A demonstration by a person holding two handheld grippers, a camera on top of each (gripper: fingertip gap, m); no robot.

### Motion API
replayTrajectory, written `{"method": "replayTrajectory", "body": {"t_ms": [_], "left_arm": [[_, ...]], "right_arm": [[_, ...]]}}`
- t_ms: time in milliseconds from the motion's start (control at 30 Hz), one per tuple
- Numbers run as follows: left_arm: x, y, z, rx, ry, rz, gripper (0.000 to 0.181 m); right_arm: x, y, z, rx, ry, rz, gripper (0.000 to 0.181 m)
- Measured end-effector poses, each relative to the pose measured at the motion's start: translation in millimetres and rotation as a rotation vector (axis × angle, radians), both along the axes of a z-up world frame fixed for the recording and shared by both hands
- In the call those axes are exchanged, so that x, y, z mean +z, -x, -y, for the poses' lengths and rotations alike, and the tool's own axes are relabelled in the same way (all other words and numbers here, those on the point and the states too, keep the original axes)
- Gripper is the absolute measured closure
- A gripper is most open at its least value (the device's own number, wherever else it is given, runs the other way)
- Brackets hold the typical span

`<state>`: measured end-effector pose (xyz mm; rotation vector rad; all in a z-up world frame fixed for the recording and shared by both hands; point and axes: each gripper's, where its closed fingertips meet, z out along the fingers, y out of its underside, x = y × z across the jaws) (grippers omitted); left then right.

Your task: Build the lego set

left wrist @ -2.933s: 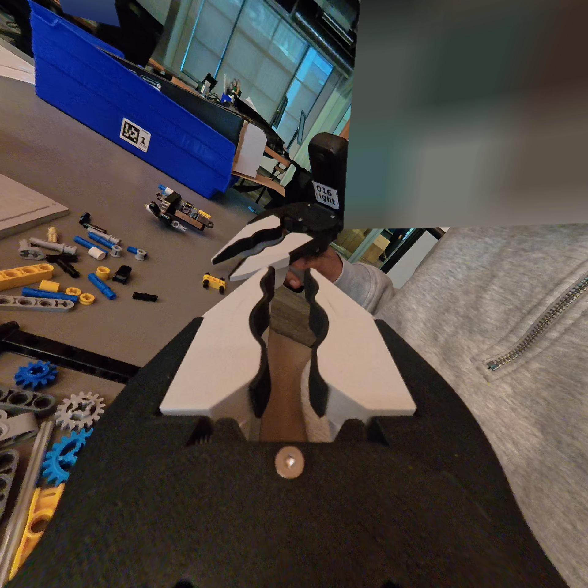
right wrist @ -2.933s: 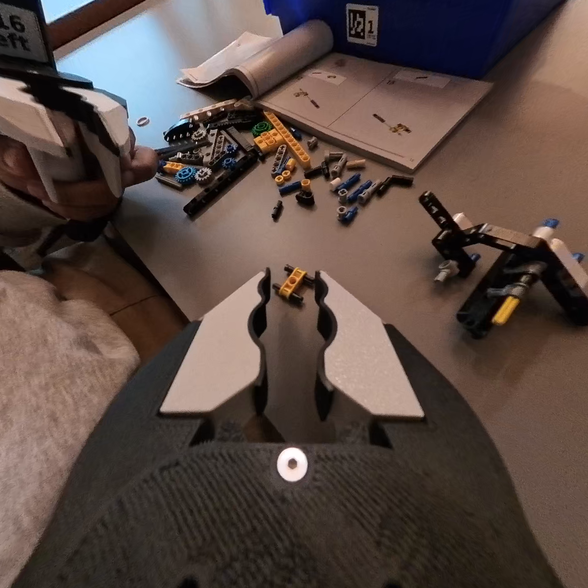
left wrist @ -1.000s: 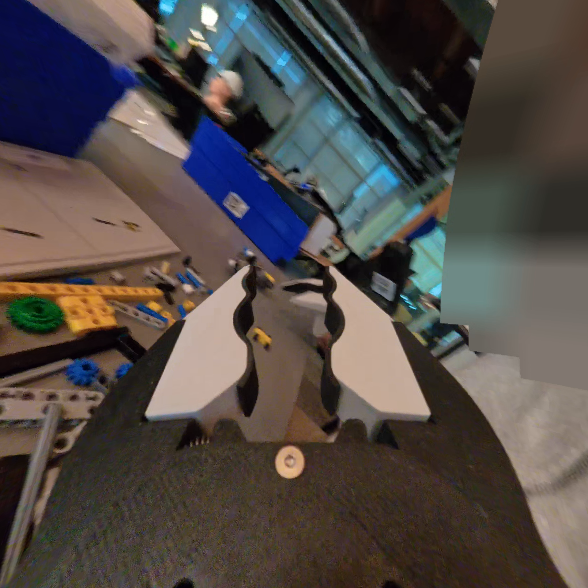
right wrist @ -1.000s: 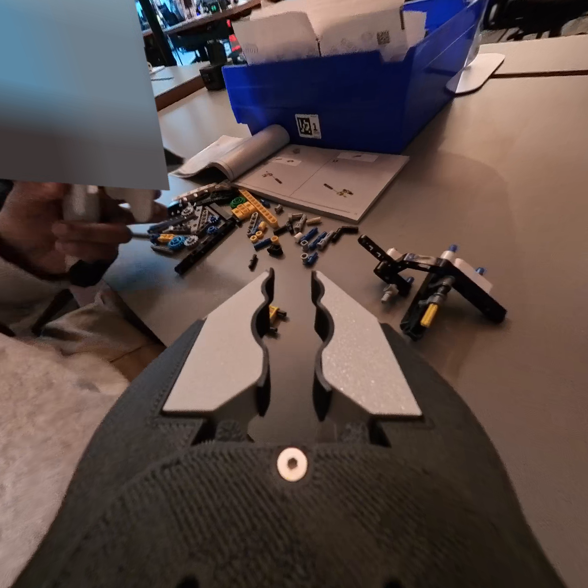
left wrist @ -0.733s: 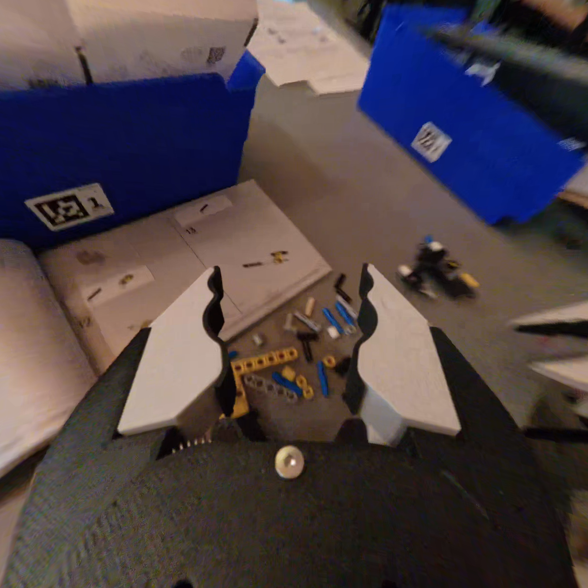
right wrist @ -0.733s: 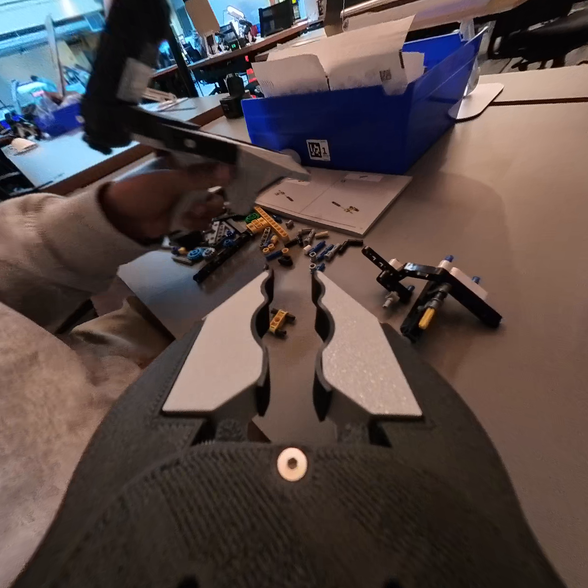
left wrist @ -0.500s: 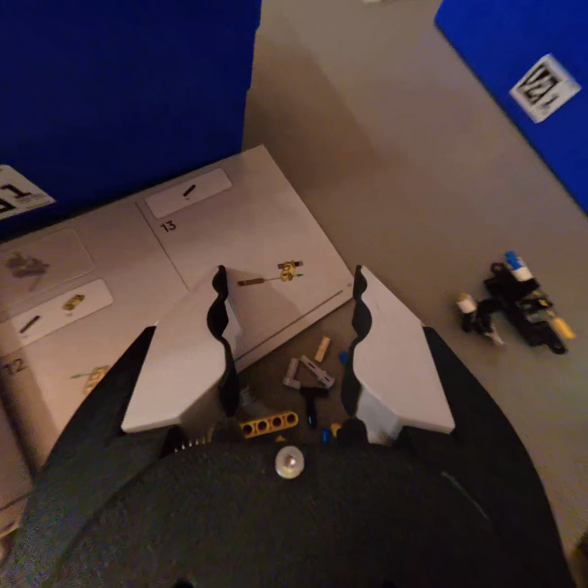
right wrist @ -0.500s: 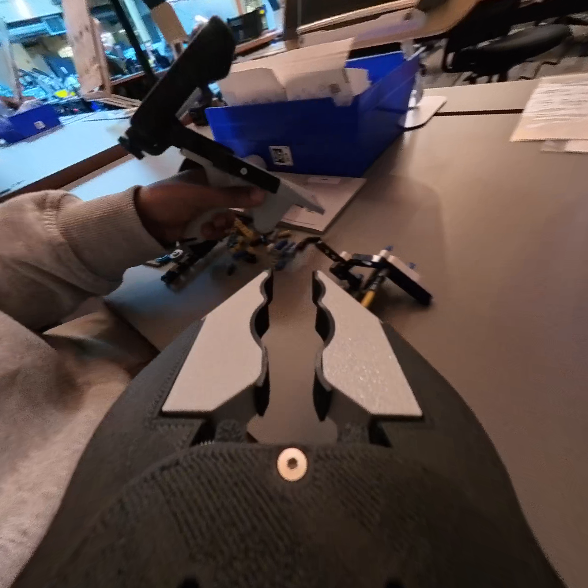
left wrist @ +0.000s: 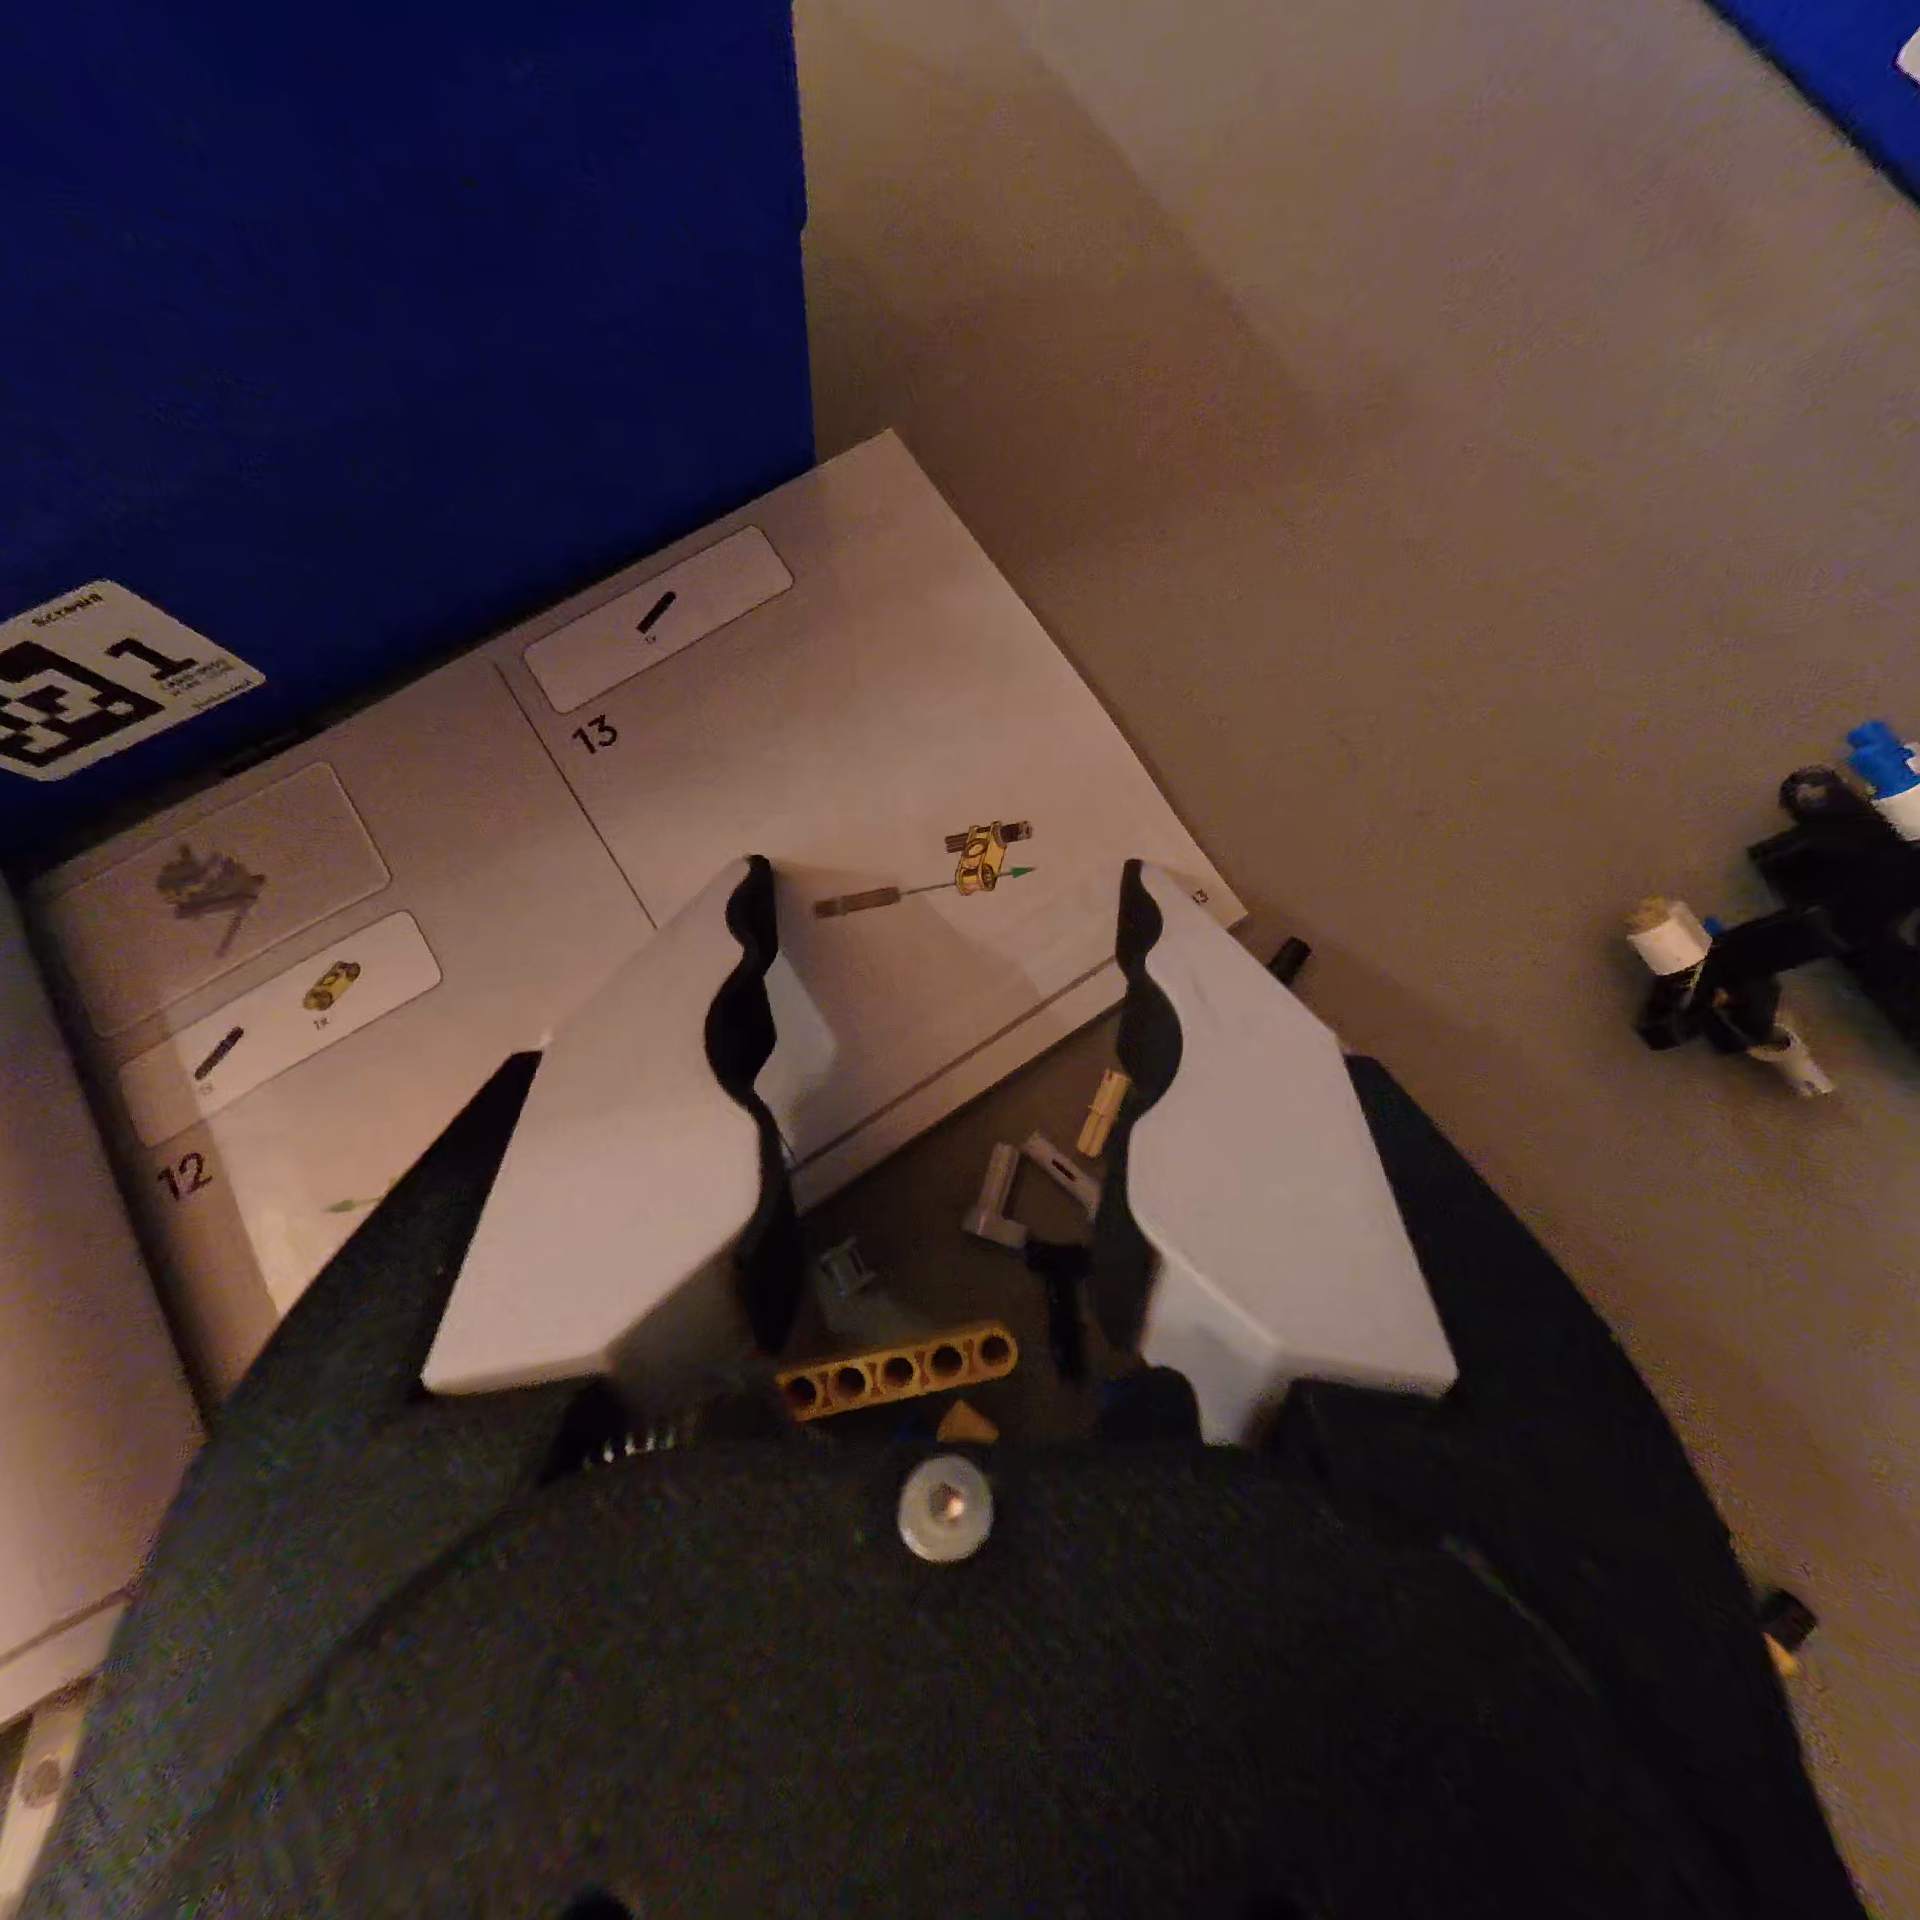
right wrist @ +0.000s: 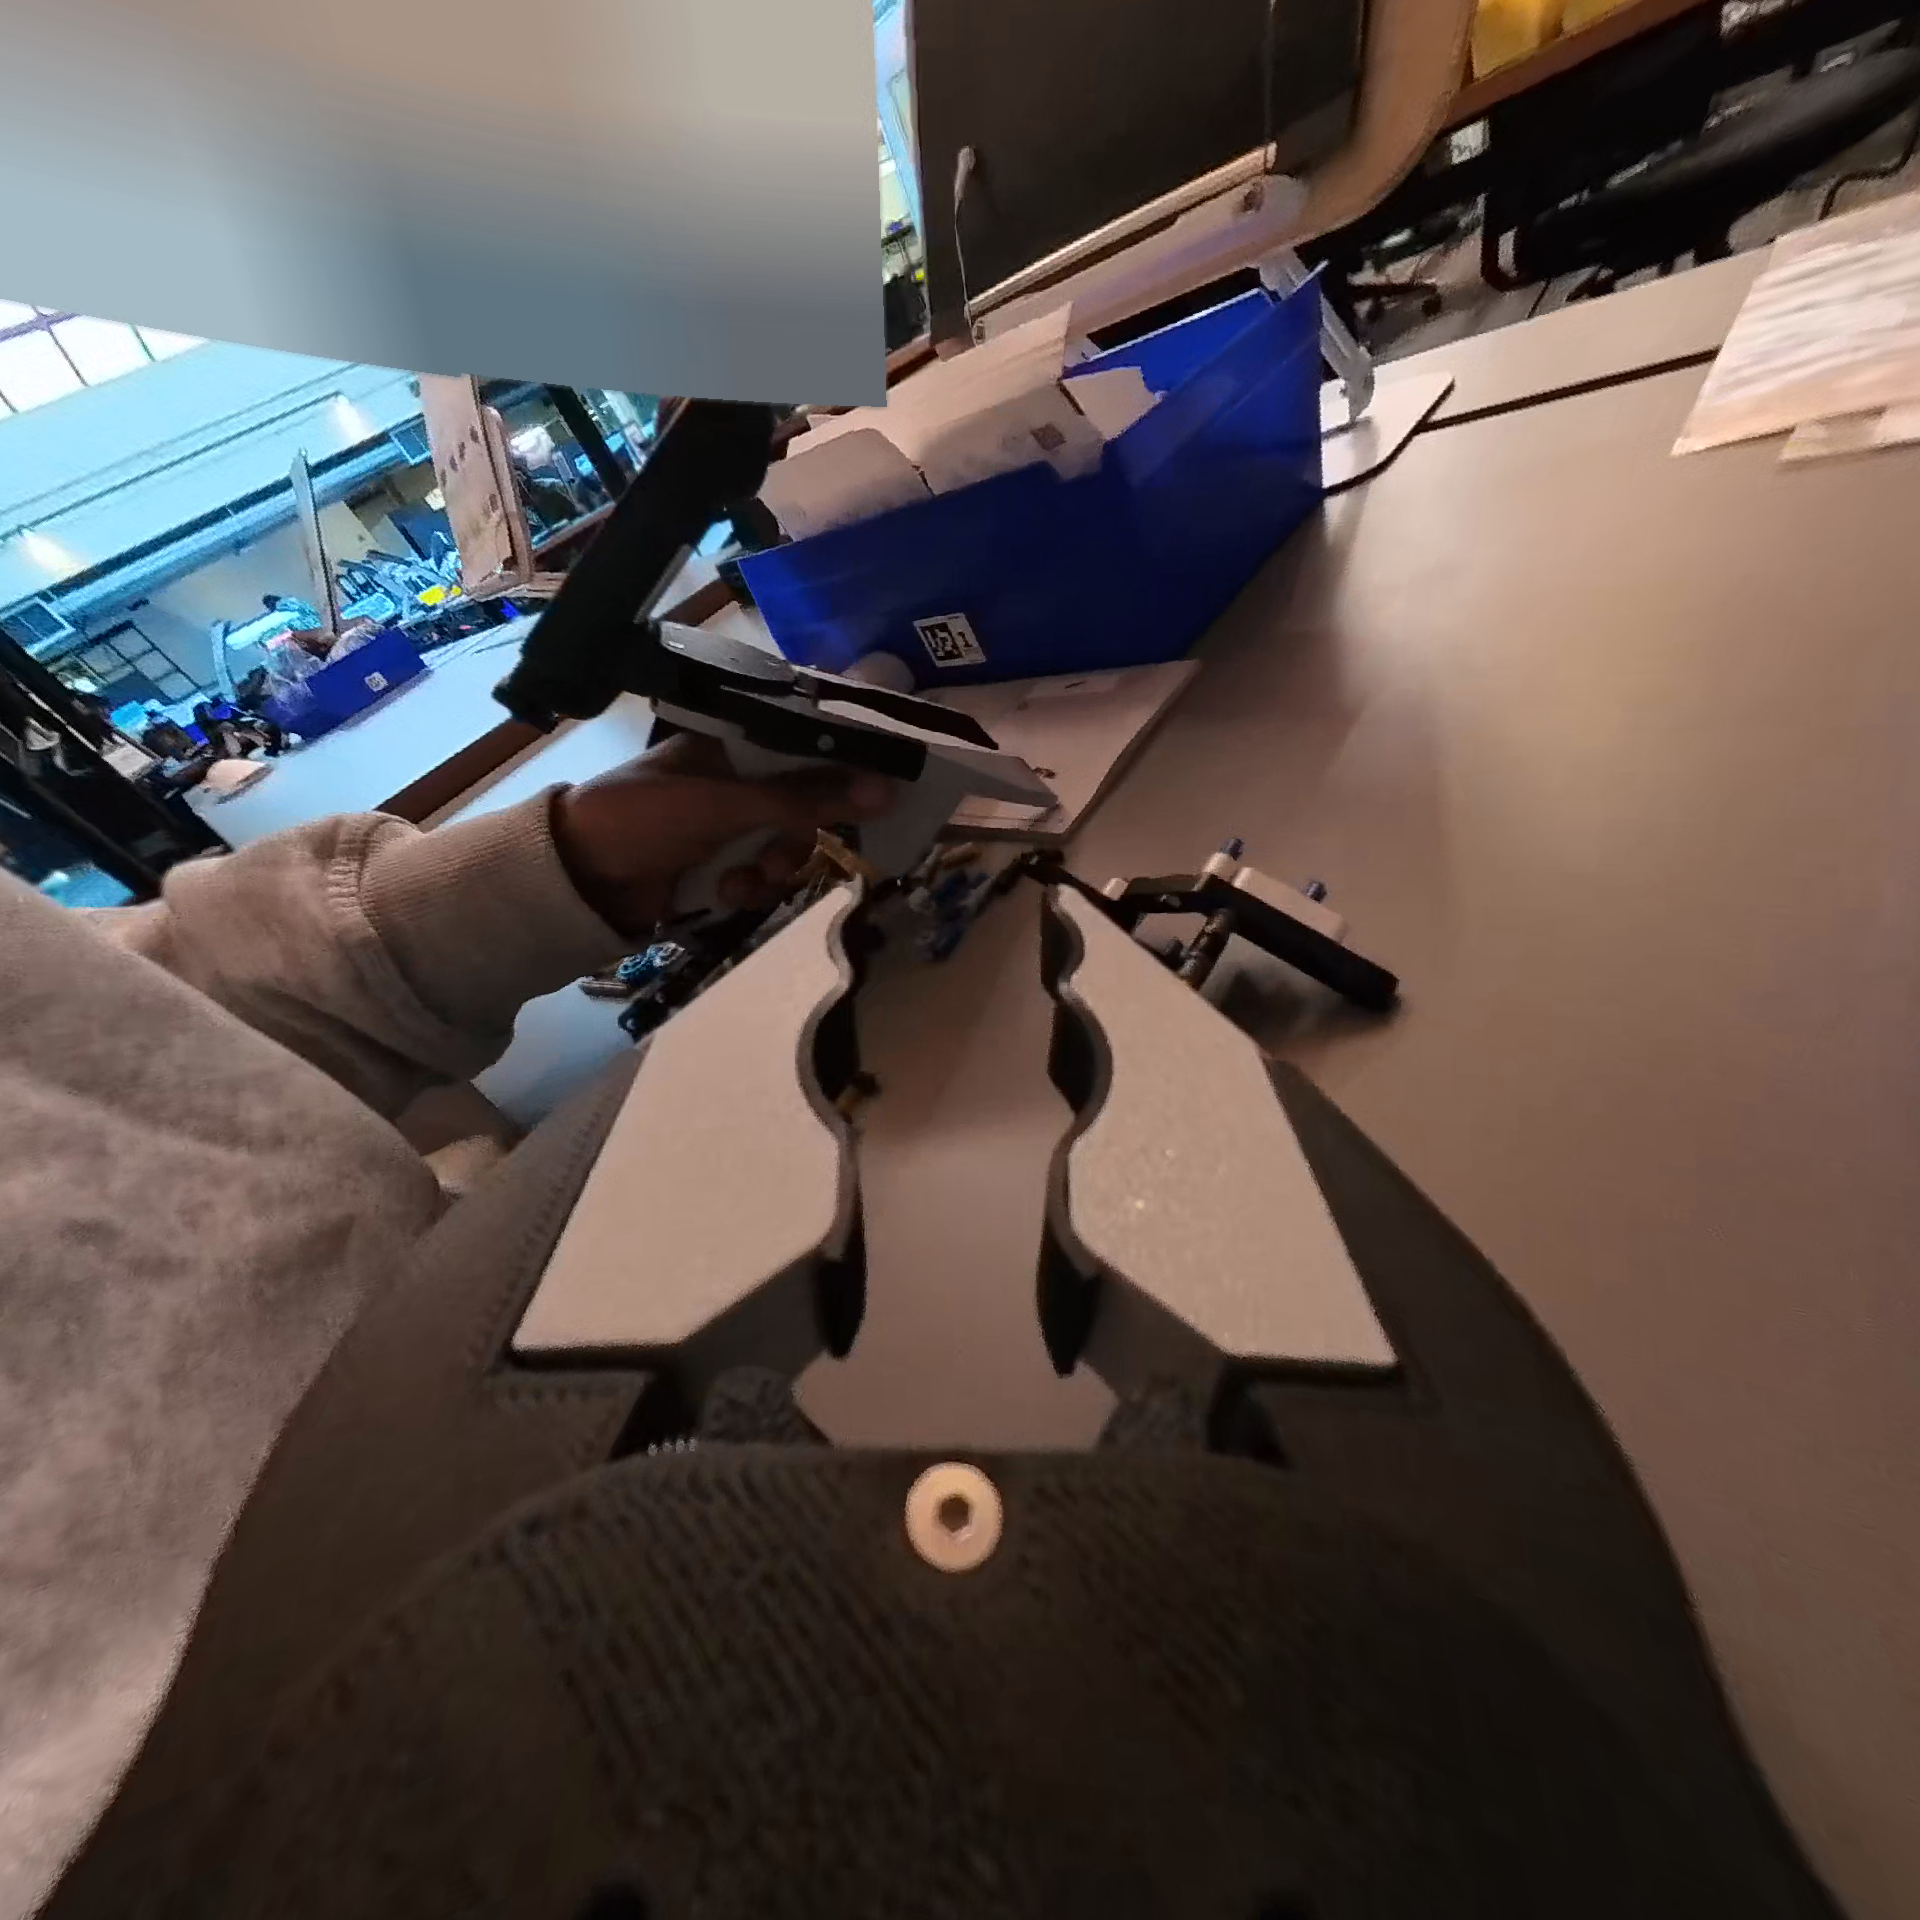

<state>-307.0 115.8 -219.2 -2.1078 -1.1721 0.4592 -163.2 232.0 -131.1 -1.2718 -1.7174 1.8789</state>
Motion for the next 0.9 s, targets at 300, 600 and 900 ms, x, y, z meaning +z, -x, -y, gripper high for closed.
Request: {"method": "replayTrajectory", "body": {"t_ms": [300, 600, 900], "left_arm": [[-1, 2, 5, -0.024, 0.029, 0.022, 0.122], [1, 7, 10, -0.024, -0.001, 0.022, 0.151], [16, 0, -2, -0.028, -0.221, 0.131, 0.179]], "right_arm": [[-3, 3, 5, 0.007, -0.002, 0.005, 0.151], [-8, 5, 12, 0.009, -0.053, 0.014, 0.153], [-10, 7, 12, -0.002, -0.070, 0.011, 0.156]]}}
